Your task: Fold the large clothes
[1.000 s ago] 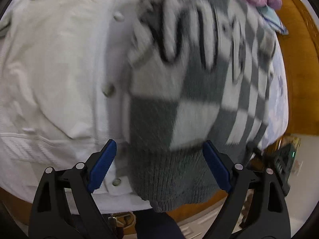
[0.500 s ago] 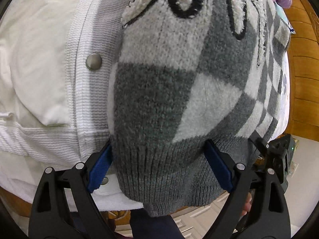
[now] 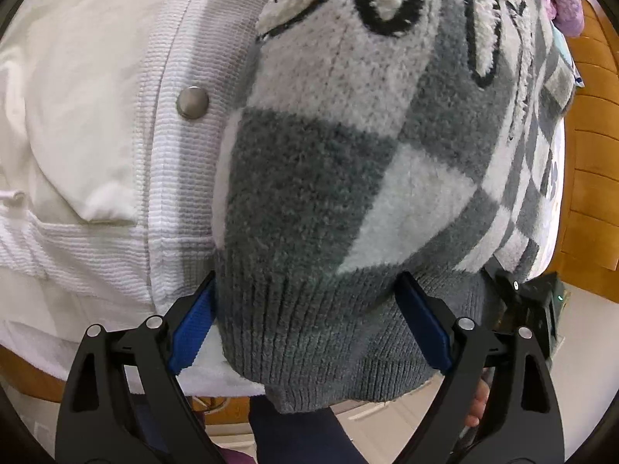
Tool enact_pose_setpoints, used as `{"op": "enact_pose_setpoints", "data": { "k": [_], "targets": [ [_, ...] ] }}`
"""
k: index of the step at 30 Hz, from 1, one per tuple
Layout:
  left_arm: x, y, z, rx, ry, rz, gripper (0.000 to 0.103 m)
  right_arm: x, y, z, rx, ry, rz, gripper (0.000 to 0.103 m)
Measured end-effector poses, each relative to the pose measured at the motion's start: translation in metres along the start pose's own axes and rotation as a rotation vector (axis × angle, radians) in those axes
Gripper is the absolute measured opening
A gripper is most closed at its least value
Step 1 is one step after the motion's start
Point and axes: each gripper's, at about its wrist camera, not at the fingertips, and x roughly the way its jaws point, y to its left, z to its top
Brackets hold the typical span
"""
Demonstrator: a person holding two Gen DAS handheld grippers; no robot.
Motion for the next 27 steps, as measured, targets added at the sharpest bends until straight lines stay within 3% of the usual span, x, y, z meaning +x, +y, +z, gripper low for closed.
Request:
{"op": "enact_pose_setpoints", "data": {
  "k": [2,4,7,10,15,19,22,27],
  "targets": [
    [-0.005,0.005,-0.004,-0.01,-0.004,-0.009,0.09,0.003,-0.001,0.002,0.008,0.003,0.002,0.074],
    [-0.013,0.009,-0.004,-0.022,-0.007,-0.025,0.09,-0.003,0.005,0.001,0.002,0.002,-0.025,0.051],
    [-0.035,0.015,0.001,-0.057,-0.041,-0.048,0.09,-0.02,0.03,-0.002,0.031,-0.009,0.016,0.042],
    [-0.062,0.021,0.013,-0.073,-0.081,-0.119,0.09,-0.032,0.04,-0.004,0.042,-0.02,0.072,0.042],
    [-0.099,0.018,0.062,-0.024,-0.188,-0.161,0.09,-0.021,0.029,-0.006,0.061,-0.033,0.005,0.042],
    [-0.078,0.002,0.111,0.042,-0.167,-0.152,0.092,-0.018,0.041,-0.01,0.056,-0.05,-0.021,0.043],
    [-0.056,-0.001,0.127,0.062,-0.136,-0.183,0.099,-0.027,0.029,-0.017,0.079,-0.068,-0.037,0.044],
    [-0.042,0.004,0.138,0.039,-0.133,-0.265,0.099,-0.023,0.023,-0.026,0.129,-0.089,-0.057,0.045]
  ]
}}
